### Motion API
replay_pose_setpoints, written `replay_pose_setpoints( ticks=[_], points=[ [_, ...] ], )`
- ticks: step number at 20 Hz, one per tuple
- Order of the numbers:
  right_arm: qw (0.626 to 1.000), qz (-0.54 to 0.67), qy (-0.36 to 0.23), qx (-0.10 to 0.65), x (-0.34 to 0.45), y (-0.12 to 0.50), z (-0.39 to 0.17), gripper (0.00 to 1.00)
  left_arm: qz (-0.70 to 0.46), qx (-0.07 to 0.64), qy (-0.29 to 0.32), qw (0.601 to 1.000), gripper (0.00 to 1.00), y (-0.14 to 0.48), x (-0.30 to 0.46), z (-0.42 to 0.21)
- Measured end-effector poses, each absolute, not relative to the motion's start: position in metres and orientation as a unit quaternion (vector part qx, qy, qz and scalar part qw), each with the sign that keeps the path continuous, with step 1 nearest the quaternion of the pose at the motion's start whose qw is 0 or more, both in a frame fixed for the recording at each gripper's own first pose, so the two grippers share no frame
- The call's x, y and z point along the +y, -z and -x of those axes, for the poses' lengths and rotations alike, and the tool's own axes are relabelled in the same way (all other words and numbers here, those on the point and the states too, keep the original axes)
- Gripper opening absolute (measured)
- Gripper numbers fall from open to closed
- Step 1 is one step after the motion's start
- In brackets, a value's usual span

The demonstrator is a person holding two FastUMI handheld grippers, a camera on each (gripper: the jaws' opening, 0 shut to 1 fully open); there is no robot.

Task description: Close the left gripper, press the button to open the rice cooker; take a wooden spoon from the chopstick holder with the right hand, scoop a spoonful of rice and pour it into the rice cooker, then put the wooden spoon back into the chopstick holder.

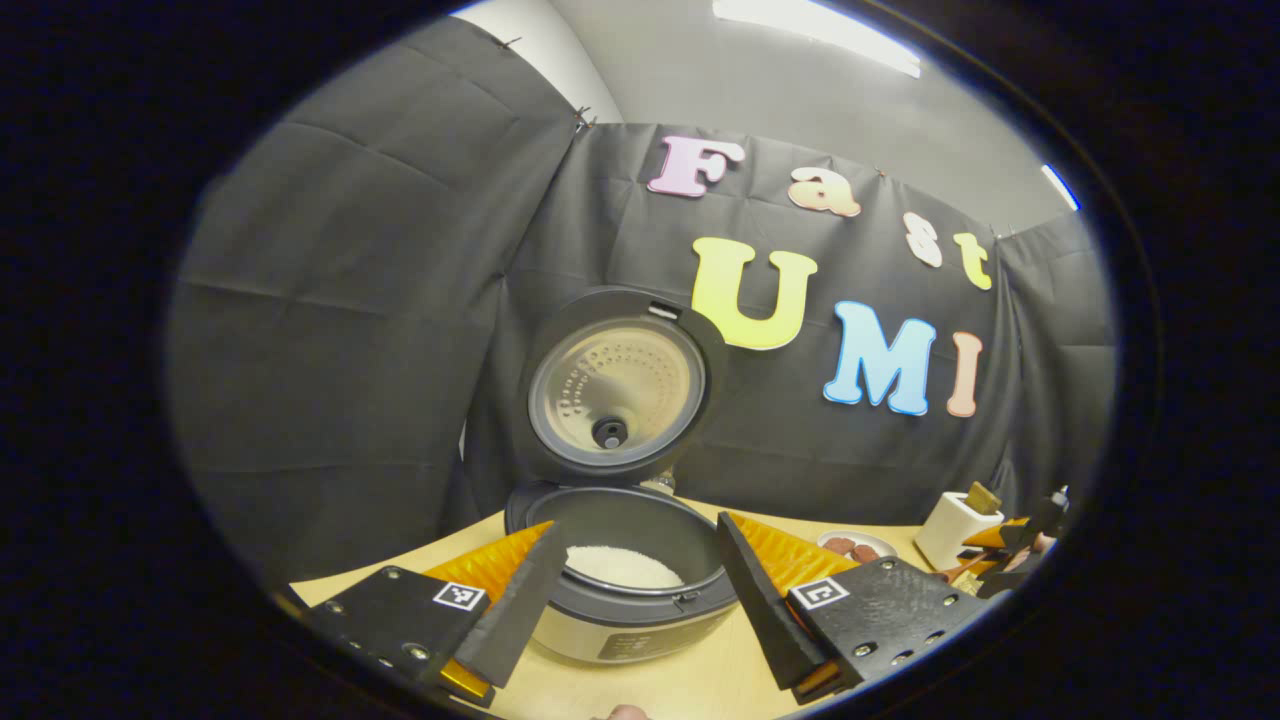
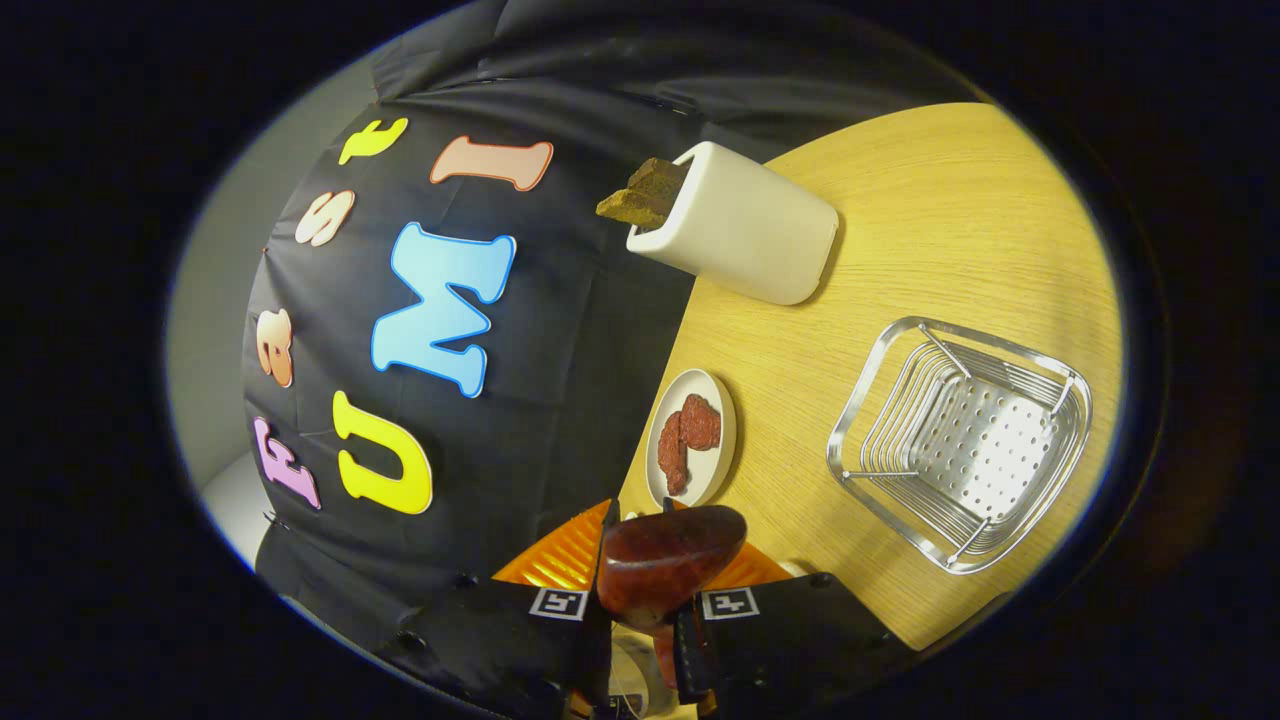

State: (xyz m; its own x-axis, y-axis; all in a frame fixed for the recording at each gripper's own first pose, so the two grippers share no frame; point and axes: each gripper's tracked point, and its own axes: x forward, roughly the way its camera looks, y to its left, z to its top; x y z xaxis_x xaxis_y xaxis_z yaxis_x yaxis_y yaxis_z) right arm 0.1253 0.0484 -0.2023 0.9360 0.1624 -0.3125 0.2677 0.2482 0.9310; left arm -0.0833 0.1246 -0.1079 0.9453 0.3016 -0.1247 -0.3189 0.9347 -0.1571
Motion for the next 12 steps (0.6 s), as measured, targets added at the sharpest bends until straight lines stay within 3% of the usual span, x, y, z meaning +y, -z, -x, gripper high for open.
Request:
replay_pose_setpoints(
  ticks=[12],
  points=[
    [0.755,-0.641,-0.051,0.128,0.108,0.101,-0.155,0.27,0.075,0.039,-0.16,0.983,0.94,0.095,0.124,0.091]
  ],
)
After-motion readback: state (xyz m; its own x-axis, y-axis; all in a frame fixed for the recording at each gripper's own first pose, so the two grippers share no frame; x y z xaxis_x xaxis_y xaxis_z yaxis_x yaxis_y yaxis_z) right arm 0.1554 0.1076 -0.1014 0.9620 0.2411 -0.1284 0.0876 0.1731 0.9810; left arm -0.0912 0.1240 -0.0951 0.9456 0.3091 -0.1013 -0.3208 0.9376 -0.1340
